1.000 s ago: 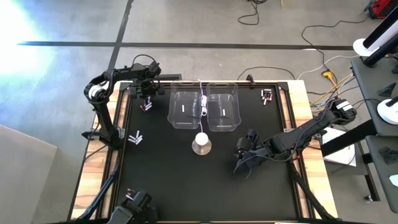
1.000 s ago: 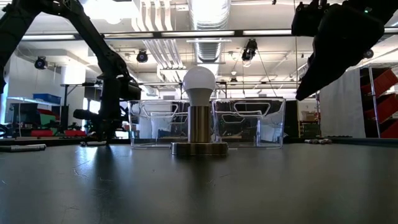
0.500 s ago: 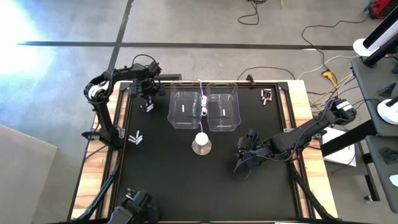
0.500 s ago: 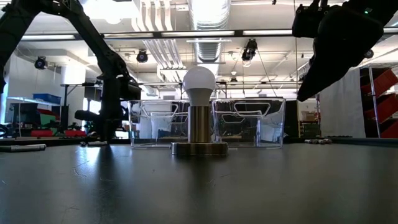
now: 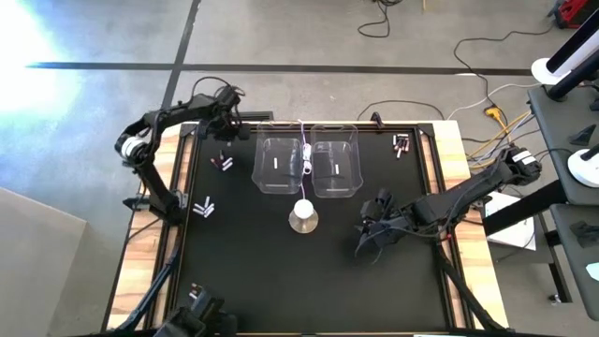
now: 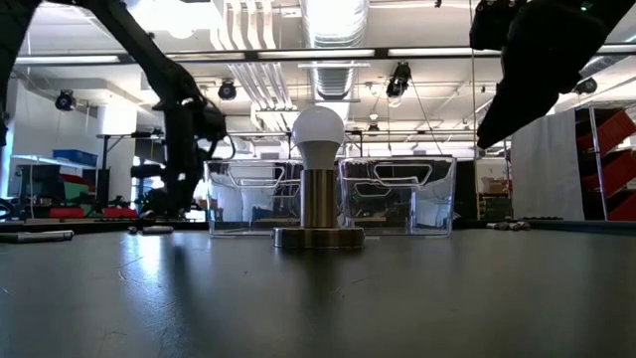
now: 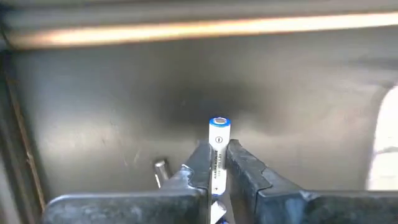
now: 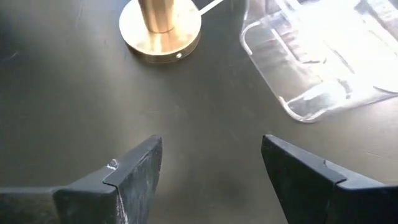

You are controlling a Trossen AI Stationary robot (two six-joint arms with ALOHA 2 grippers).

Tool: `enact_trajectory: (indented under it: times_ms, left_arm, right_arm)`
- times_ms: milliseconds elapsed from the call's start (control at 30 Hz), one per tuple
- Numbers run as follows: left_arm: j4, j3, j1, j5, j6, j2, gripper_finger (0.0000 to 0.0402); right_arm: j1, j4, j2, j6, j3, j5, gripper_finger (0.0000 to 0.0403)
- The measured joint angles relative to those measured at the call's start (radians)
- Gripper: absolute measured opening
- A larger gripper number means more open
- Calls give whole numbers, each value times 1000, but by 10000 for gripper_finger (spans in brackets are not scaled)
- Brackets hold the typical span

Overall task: Sort batteries
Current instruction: Put the white battery into the left transparent bin

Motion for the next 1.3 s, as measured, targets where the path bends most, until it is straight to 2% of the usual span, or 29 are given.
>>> enact_trajectory:
  times_ms: [167, 333, 533, 700, 1000, 1133, 1300]
  left_arm:
    - [28, -18, -75, -3, 78, -153, 10]
    - [88, -27, -199, 20, 136, -298, 9]
    - [231, -27, -377, 37, 152, -357, 9]
    - [336, -26, -480, 50, 152, -282, 9]
    - [333, 29, -496, 42, 153, -83, 9]
    - [288, 101, -508, 42, 186, -36, 9]
    - [137, 177, -509, 22, 239, 27, 9]
  right_arm:
    - [-42, -3, -19, -3, 0, 0, 260]
    - [-100, 5, -19, -26, 0, -10, 259]
    - [-191, 7, -18, -41, 0, -10, 269]
    - [-243, 6, -18, -59, 1, -11, 267]
    - [-250, -51, -19, -80, 34, -19, 251]
    - [-250, -79, -19, -81, 35, -20, 256]
    - [-250, -107, -19, -71, 34, -46, 265]
